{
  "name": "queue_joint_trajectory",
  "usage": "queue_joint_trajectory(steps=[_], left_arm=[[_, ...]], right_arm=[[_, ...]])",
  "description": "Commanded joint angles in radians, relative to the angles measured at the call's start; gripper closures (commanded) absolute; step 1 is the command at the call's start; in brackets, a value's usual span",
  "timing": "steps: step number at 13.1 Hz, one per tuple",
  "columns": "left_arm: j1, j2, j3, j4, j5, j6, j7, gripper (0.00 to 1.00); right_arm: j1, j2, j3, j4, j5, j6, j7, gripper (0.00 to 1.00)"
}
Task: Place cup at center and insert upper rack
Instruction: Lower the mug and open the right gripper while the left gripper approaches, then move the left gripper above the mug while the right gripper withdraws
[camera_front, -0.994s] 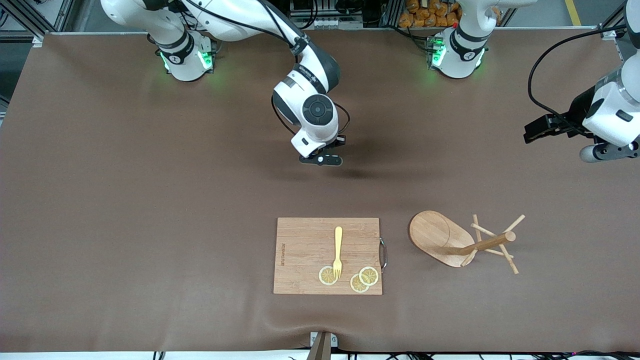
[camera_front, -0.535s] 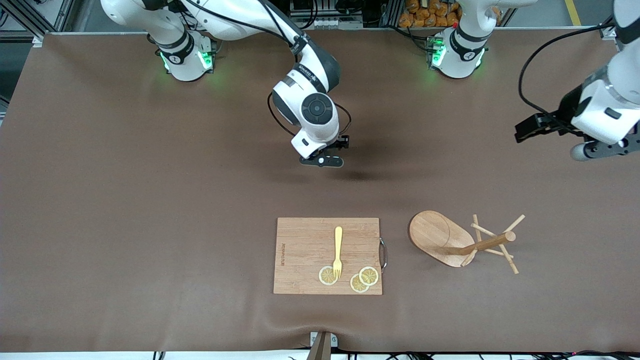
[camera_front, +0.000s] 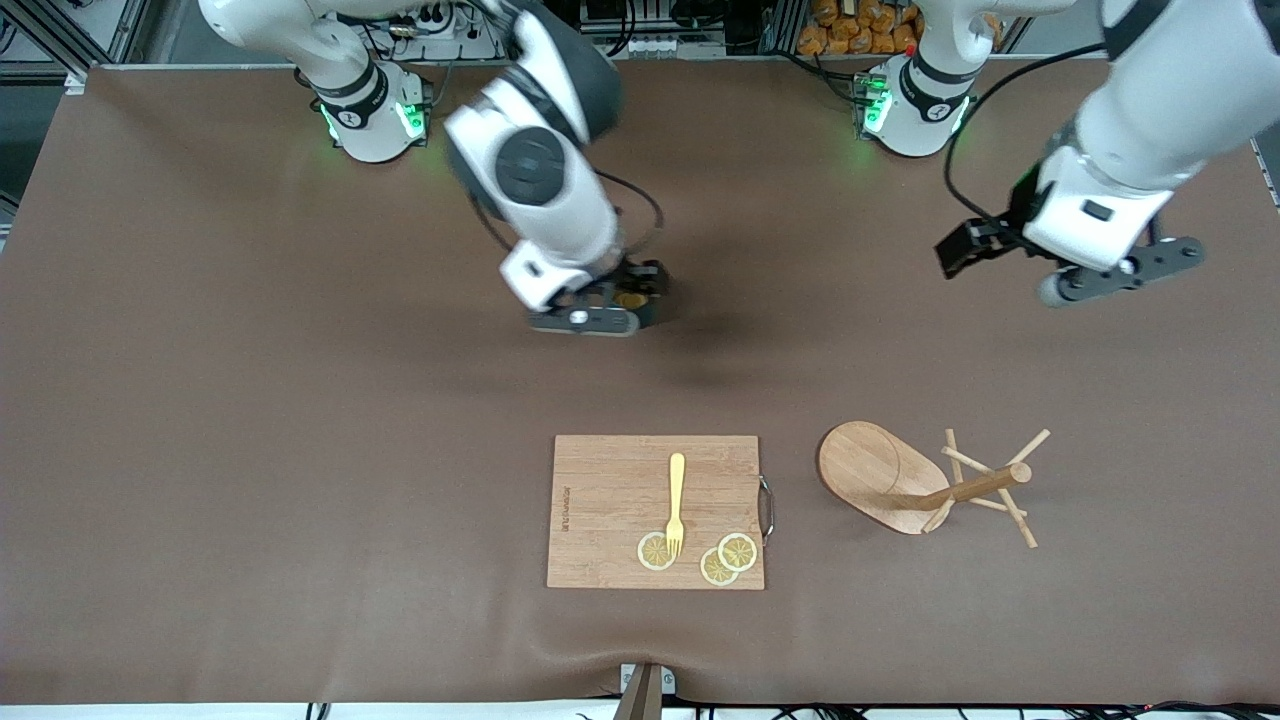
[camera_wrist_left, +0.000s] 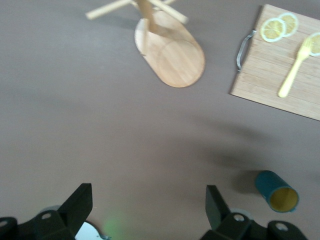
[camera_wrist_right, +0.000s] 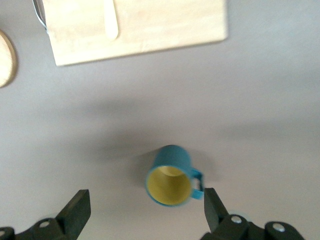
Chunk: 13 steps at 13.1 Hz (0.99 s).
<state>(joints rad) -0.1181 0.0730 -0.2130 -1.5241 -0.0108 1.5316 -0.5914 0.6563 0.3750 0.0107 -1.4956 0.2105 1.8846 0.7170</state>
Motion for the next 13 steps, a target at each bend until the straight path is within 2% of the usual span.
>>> queue_joint_trajectory(steps=[1, 4, 6, 8, 13], left_arm=[[-0.034, 0.036, -0.045, 0.005, 0.014, 0.056, -0.037, 0.0], [-0.155, 0.063, -0.054, 0.005, 0.037, 0.125, -0.143, 0.0], [-0.259, 0.1, -0.054, 0.007, 0.066, 0.182, -0.27, 0.0], [-0.383, 0.14, -0.054, 0.007, 0.155, 0.234, -0.4, 0.0], [-0.607, 0.255, -0.054, 0.022, 0.352, 0.294, -0.741, 0.0]], right_arm=[[-0.146, -0.144, 0.011, -0.038, -0.002, -0.114, -0.123, 0.0], [-0.312, -0.252, 0.008, -0.038, -0.016, -0.235, -0.204, 0.0], [-0.401, -0.304, 0.008, -0.038, -0.106, -0.277, -0.352, 0.0], [-0.476, -0.349, 0.006, -0.038, -0.169, -0.28, -0.537, 0.0], [-0.719, -0.384, 0.006, -0.038, -0.169, -0.279, -0.9, 0.0]])
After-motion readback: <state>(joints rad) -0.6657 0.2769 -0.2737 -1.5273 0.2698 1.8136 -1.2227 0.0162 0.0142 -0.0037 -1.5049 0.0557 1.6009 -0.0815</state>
